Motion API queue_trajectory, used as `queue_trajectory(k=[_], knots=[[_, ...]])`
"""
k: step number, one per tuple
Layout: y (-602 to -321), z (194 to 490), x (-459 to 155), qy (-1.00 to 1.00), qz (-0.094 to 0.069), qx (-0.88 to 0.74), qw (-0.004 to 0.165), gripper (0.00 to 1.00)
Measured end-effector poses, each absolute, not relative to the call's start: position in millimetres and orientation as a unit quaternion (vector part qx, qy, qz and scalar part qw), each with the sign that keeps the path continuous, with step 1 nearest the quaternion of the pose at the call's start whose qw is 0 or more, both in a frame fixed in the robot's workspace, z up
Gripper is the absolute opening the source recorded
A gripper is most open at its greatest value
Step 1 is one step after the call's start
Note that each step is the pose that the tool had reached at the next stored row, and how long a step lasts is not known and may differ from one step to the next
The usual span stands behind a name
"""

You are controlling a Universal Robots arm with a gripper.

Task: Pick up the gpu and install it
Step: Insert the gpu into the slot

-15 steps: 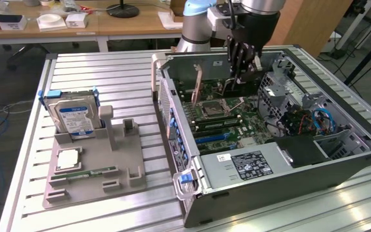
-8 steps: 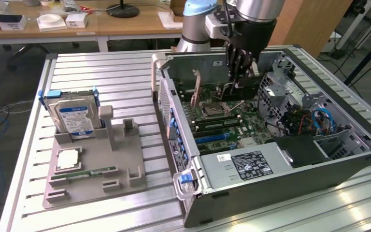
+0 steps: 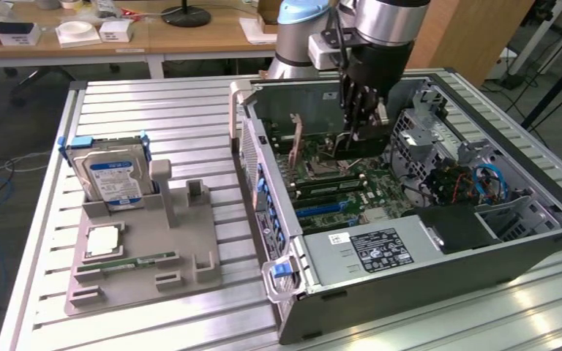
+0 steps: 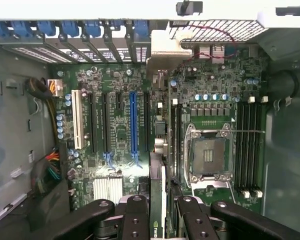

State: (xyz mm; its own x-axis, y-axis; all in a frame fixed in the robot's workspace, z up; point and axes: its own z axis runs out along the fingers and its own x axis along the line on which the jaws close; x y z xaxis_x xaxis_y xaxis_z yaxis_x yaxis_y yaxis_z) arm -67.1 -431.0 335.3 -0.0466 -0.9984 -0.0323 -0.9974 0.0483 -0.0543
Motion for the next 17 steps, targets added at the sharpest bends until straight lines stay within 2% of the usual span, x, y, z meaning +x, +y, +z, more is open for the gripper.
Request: queue_trajectory(k=[17], knots=[[-431,308,-77,0.722,-0.010,-0.691,0.032,0.26]])
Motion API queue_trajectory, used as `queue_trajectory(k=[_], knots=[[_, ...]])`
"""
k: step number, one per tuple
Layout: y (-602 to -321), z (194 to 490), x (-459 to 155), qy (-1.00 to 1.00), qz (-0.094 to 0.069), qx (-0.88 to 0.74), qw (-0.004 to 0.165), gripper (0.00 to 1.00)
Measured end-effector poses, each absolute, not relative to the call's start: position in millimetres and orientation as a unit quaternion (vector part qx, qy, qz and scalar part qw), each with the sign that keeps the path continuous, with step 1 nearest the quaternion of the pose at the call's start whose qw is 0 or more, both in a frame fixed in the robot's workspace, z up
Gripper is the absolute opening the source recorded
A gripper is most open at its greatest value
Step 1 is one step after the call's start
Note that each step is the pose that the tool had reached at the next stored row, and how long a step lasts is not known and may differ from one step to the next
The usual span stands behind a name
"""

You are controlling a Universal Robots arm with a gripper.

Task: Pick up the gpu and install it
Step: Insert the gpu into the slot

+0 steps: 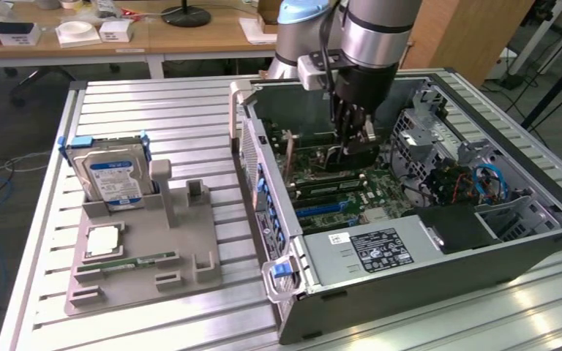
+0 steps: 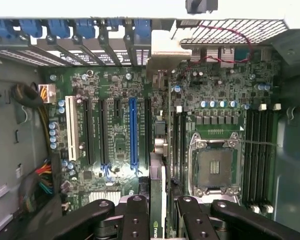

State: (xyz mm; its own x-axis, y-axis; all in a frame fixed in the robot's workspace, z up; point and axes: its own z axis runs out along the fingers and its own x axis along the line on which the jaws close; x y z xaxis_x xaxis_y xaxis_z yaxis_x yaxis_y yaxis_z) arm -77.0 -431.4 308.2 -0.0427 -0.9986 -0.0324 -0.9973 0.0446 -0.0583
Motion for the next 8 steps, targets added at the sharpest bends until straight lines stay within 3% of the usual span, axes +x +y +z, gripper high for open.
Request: queue_trajectory(k=[8], knots=[[-431,294,-77,0.727,-0.010,-0.686,0.032,0.26]])
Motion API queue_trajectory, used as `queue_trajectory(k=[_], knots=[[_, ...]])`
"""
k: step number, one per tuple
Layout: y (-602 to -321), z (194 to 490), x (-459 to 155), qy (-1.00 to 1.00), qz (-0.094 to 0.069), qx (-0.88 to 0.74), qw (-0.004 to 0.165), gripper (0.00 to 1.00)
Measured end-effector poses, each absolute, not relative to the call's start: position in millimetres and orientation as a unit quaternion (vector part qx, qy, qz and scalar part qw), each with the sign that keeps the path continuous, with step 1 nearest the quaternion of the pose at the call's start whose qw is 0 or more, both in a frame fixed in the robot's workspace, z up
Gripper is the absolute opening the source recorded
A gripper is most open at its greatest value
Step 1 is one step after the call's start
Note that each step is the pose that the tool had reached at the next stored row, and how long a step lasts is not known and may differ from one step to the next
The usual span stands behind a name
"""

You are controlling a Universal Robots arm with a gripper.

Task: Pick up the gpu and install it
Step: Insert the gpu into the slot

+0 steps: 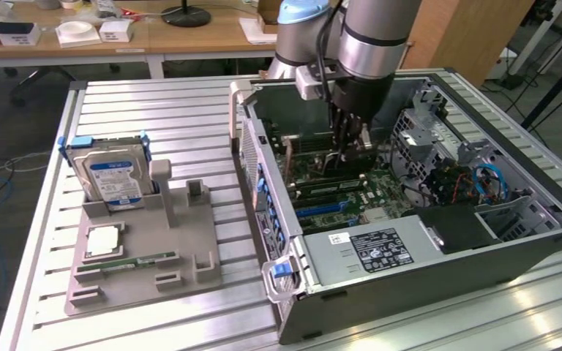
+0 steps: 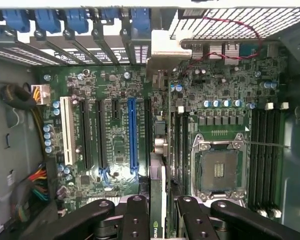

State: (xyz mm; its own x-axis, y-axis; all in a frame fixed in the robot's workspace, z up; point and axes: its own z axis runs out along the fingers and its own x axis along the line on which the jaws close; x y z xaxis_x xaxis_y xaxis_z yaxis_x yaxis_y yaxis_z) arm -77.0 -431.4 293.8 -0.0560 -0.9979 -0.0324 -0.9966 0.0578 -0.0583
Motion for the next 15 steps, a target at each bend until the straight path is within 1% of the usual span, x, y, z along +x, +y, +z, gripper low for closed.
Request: queue_trajectory(k=[1,9,15], knots=[[-432,292,-77,0.727,-0.010,-0.686,0.032,0.26],[-467,282,-77,0.727,-0.010,-0.686,0.032,0.26],[-459,271,-91,0.727,-0.011,-0.686,0.031,0.26]])
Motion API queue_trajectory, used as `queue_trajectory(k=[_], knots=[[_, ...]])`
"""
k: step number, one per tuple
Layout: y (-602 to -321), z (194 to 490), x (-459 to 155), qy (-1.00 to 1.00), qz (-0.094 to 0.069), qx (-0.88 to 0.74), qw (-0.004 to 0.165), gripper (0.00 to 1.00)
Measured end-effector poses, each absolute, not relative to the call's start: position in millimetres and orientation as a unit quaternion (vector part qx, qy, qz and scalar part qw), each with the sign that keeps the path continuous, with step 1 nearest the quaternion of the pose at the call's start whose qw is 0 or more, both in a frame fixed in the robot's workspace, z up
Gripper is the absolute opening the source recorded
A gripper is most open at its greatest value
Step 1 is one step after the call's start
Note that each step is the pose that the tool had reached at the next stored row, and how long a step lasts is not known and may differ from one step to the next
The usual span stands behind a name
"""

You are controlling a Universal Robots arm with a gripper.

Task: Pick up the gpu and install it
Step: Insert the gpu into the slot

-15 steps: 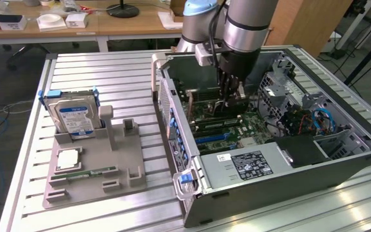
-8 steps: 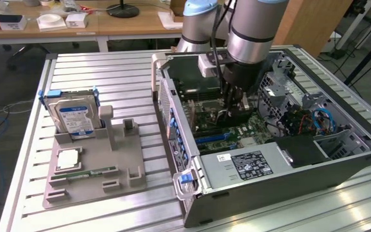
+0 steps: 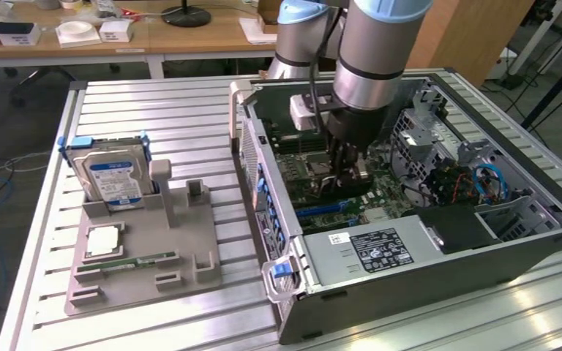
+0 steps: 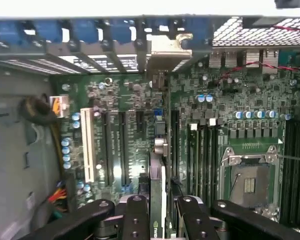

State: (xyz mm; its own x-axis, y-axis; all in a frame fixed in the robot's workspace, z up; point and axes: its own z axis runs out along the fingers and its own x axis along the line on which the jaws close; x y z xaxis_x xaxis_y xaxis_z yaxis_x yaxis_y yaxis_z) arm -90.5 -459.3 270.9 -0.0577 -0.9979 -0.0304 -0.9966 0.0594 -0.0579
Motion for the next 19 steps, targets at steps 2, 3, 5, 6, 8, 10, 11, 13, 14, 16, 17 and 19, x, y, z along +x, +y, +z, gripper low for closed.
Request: queue_trajectory(k=[2,3,5,6,8,10,11,13,14,16,17,19], knots=[[-456,267,-93,0.728,-0.011,-0.685,0.031,0.26],[-456,266,-95,0.727,-0.011,-0.685,0.031,0.26],[-463,266,-96,0.728,-0.011,-0.685,0.031,0.26],[-466,265,-96,0.728,-0.011,-0.685,0.031,0.26],[-468,265,-95,0.728,-0.011,-0.685,0.031,0.26],[-468,265,-91,0.728,-0.010,-0.685,0.031,0.26],[-468,265,-90,0.728,-0.010,-0.685,0.030,0.26],[-469,264,-93,0.729,-0.010,-0.684,0.030,0.26],[-469,263,-95,0.729,-0.010,-0.684,0.030,0.26],[-469,262,-97,0.729,-0.010,-0.684,0.030,0.26],[-469,261,-97,0.729,-0.010,-0.684,0.030,0.26],[-469,259,-97,0.729,-0.010,-0.684,0.030,0.26]])
